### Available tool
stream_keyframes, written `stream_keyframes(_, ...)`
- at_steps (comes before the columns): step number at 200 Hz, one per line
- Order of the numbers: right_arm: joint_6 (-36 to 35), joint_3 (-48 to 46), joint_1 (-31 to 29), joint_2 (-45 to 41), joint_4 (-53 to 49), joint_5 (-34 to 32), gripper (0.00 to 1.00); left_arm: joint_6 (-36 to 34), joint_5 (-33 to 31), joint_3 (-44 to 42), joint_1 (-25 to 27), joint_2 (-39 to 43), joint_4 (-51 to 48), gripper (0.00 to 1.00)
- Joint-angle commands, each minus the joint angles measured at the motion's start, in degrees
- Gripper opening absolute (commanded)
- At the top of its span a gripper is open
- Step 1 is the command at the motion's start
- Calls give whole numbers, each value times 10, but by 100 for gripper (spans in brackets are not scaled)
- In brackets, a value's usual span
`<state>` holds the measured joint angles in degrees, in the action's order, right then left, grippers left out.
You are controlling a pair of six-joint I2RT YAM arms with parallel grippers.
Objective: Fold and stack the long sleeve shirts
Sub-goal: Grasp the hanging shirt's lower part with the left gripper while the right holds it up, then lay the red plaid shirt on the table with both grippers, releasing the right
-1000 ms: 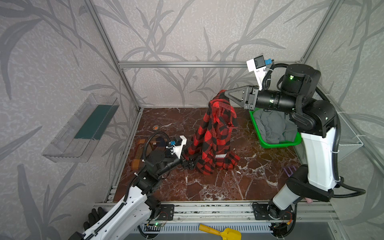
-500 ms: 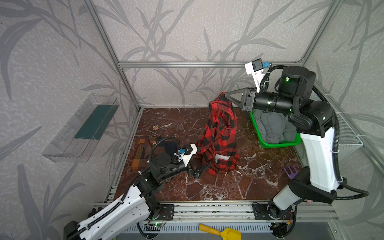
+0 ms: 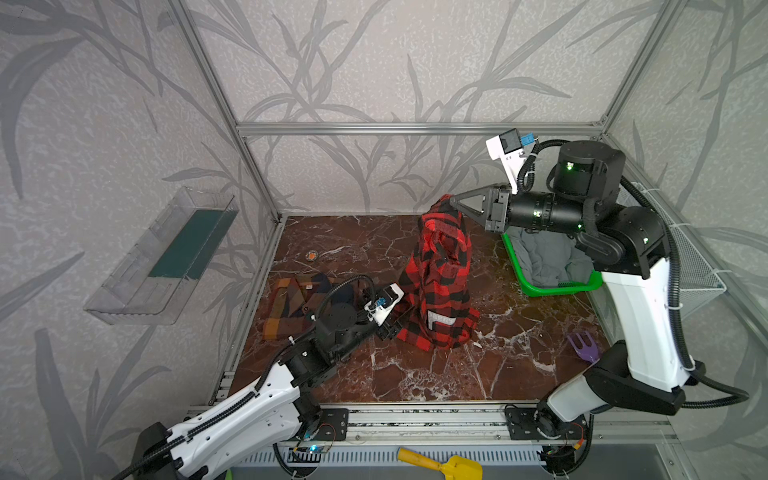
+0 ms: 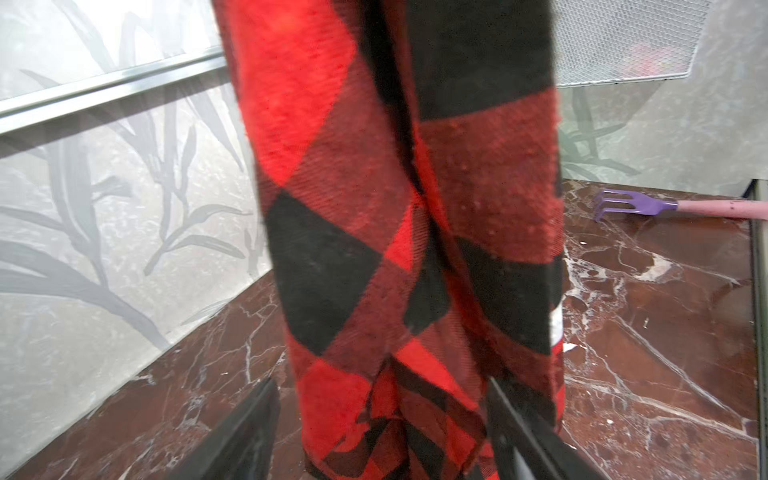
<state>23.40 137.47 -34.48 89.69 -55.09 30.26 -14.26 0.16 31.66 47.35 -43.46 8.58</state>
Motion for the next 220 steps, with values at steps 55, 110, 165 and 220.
stream_keyframes(55, -1, -20, 2, -34, 67, 43, 0, -36, -4, -10, 3, 0, 20, 78)
stream_keyframes(110, 1, -61, 3, -56, 88, 51, 0, -42, -24, 10, 2, -26, 35, 31)
stream_keyframes(165, 29, -230, 84, -115, 168, 68, 0, -53, -152, 78, 2, 100, -78, 0)
stream_keyframes(220, 111, -376, 224, -123, 247, 112, 0, -32, -188, 301, 2, 76, -327, 0)
